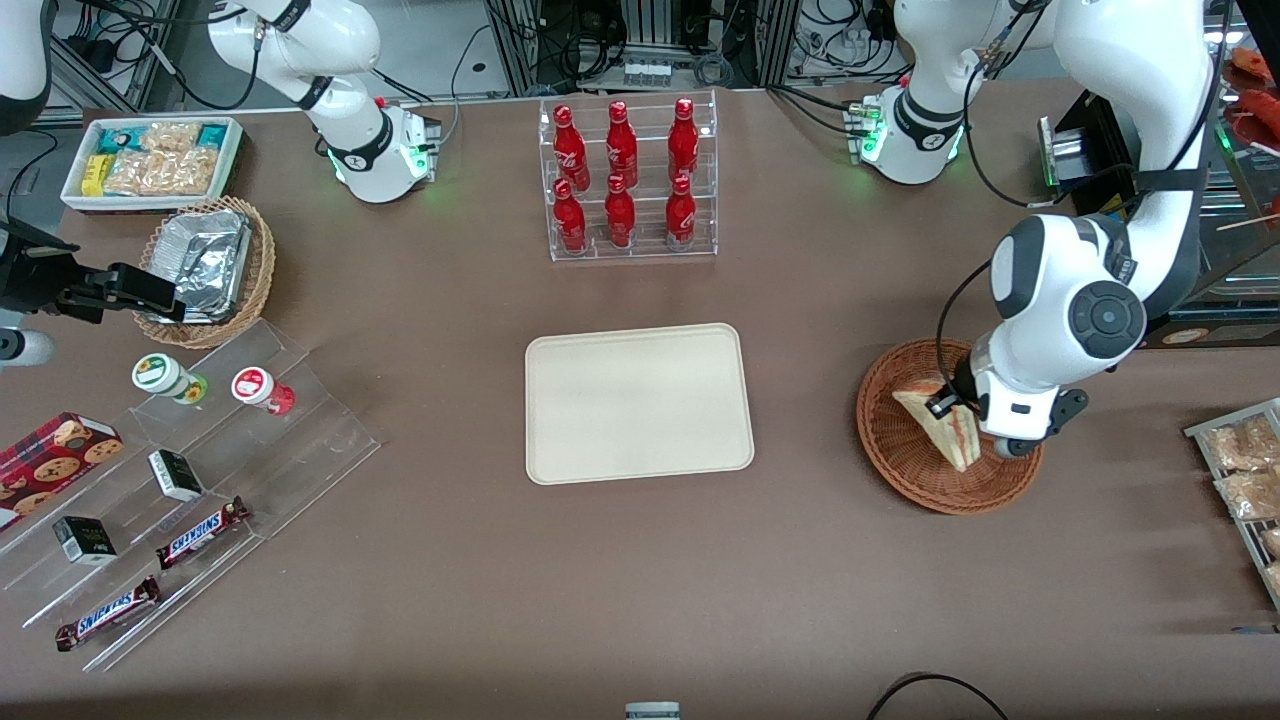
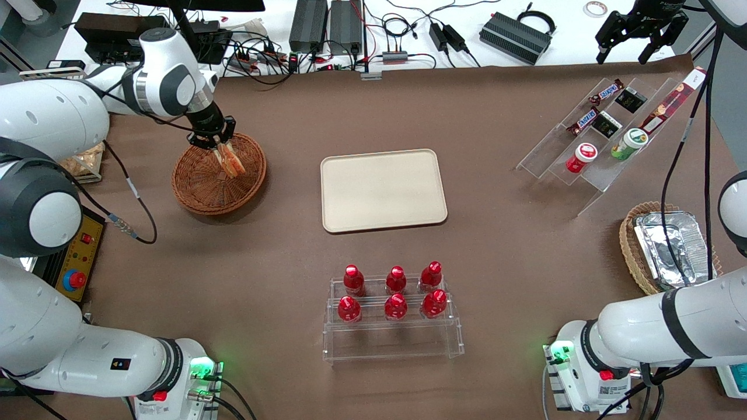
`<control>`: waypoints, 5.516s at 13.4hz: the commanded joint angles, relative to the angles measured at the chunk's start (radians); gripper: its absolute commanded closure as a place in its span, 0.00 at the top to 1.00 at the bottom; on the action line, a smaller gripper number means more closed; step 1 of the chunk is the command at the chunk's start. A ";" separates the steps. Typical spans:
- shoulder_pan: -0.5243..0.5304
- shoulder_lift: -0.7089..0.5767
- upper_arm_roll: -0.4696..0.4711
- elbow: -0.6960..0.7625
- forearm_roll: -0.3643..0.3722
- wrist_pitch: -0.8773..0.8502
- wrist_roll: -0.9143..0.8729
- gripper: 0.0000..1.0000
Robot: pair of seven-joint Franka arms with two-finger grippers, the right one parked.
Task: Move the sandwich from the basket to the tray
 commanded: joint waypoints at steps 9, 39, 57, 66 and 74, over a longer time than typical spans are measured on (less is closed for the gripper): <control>-0.260 0.025 0.004 0.071 0.005 -0.029 0.036 0.00; -0.618 0.546 -0.018 0.621 -0.113 -0.051 -0.191 0.00; -0.508 0.329 0.007 0.658 -0.030 -0.342 0.041 1.00; -0.275 0.111 0.028 0.432 -0.023 -0.359 0.421 1.00; -0.109 -0.065 0.028 0.282 -0.018 -0.368 0.598 1.00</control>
